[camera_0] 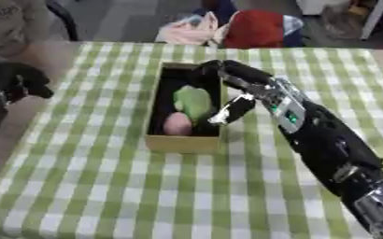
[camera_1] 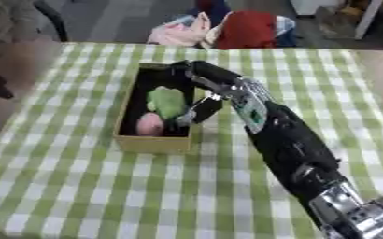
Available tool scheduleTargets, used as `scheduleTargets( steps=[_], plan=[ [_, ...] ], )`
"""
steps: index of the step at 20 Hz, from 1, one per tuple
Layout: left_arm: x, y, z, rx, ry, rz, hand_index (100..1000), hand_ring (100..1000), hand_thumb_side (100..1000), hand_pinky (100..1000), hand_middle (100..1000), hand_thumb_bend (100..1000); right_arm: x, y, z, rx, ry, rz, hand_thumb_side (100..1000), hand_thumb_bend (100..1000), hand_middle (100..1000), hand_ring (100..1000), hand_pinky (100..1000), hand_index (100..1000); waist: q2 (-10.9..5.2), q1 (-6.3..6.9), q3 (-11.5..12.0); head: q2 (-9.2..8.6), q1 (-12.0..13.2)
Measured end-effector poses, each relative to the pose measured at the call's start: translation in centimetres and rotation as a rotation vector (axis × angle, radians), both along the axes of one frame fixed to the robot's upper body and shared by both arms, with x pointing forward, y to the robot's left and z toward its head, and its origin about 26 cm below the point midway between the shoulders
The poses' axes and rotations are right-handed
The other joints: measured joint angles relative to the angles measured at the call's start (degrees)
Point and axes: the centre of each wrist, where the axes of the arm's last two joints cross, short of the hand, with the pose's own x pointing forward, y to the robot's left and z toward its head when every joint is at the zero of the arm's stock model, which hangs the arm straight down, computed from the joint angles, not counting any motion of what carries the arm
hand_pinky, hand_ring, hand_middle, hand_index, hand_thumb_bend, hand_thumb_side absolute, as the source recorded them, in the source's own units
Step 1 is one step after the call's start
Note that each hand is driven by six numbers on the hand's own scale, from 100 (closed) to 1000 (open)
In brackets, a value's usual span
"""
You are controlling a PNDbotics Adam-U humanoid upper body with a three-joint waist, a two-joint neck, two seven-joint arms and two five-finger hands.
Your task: Pick up objects on the table and place them in the box.
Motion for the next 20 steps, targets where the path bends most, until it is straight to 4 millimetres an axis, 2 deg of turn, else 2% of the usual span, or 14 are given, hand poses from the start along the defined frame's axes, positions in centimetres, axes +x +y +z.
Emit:
scheduleTargets(
  steps=[2,3,4,6,9,15,20],
  plan=[
    [0.0,0.0,0.0,0.000,0.001,0.001,685,588,828,666,588,304,-0.1,-0.2,0.8,0.005,-0.024,0.004,451,601,791,897,745,902,-0.08,0.00,-0.6,0.00,0.3],
    [0.0,0.0,-0.1,0.000,0.002,0.002,685,588,829,667,588,302,-0.1,-0.5,1.3,0.018,-0.036,0.006,397,564,779,890,738,894,-0.18,0.01,-0.9,0.00,0.4],
    [0.0,0.1,-0.1,-0.001,0.004,0.004,685,588,829,666,588,303,-0.2,-0.8,2.0,0.038,-0.047,0.007,336,485,759,886,728,885,-0.26,0.02,-1.2,0.00,0.7],
    [-0.1,0.3,-0.3,-0.003,0.009,0.017,685,591,828,667,588,304,-0.5,-1.7,3.1,0.092,-0.052,0.009,291,397,740,888,721,877,-0.39,0.02,-1.8,0.00,1.2],
    [-0.2,0.7,-0.7,-0.006,0.018,0.042,686,595,825,667,593,310,-1.6,-3.6,4.6,0.190,-0.010,0.014,250,349,736,895,720,875,-0.62,0.07,-2.7,0.01,2.0],
    [-0.4,1.8,-1.4,-0.018,0.032,0.112,693,601,817,671,611,320,-6.1,-7.8,7.7,0.392,0.138,0.032,183,281,762,935,736,876,-0.82,0.67,-5.6,0.12,3.4],
    [-0.7,2.7,-2.2,-0.016,0.046,0.171,703,609,823,674,620,319,-10.5,-11.5,7.6,0.528,0.227,-0.014,178,213,765,954,740,880,-0.85,1.19,-7.6,0.18,4.1]
  ],
)
